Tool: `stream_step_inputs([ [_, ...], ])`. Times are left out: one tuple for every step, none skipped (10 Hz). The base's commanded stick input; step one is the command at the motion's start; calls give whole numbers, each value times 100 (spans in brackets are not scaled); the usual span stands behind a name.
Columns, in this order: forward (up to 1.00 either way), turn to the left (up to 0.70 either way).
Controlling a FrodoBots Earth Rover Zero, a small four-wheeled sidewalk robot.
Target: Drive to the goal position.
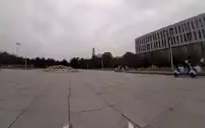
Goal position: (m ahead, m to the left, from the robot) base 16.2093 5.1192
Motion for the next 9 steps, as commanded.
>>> stream_step_inputs([
  [70, 0],
  [70, 0],
  [70, 0],
  [70, 0],
  [70, 0],
  [70, 0],
  [70, 0],
  [70, 0],
  [70, 0],
])
